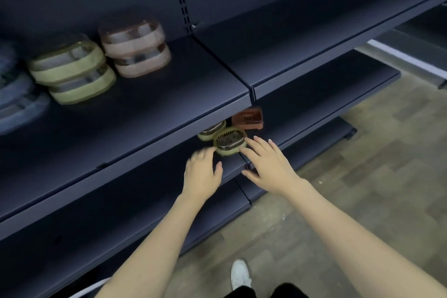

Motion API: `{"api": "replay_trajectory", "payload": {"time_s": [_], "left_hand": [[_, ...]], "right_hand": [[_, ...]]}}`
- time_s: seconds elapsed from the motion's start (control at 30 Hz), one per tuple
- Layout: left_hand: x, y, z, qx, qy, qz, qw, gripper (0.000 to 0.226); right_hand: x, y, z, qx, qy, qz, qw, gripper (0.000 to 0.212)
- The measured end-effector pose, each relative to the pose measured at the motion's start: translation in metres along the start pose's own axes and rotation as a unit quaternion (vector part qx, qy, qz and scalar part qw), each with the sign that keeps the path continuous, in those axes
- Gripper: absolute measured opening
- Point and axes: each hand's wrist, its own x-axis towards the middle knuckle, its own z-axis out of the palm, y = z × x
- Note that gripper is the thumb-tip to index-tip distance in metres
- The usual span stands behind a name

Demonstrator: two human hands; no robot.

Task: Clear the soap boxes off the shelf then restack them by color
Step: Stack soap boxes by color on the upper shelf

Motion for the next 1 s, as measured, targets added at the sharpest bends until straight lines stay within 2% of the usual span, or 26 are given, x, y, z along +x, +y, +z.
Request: {"api": "replay_trajectory", "payload": {"time_s": [0.17, 0.27, 0.43, 0.77, 0.9, 1.0], "left_hand": [[0.036, -0.009, 0.044, -0.005, -0.024, -0.051, 0.998, 0.043], [0.067, -0.022, 0.073, 0.008, -0.039, -0.108, 0.993, 0.049], [0.116, -0.043, 0.114, 0.002, -0.014, -0.168, 0.986, 0.055], [0.199, -0.096, 0.179, -0.034, 0.096, -0.160, 0.982, 0.082], [0.223, -0.105, 0.180, -0.034, 0.072, -0.167, 0.983, 0.088], [0.240, -0.117, 0.179, -0.045, 0.017, -0.173, 0.984, 0.096]], "right_hand": [[0.030, 0.036, 0.035, -0.022, -0.055, -0.012, 0.998, 0.070], [0.051, 0.060, 0.062, -0.033, -0.086, -0.022, 0.995, 0.072], [0.087, 0.090, 0.105, -0.043, -0.093, -0.053, 0.993, 0.075], [0.162, 0.120, 0.181, -0.039, -0.030, -0.130, 0.990, 0.088], [0.175, 0.123, 0.191, -0.033, -0.025, -0.145, 0.989, 0.089], [0.181, 0.125, 0.192, -0.018, -0.037, -0.155, 0.987, 0.091]]}}
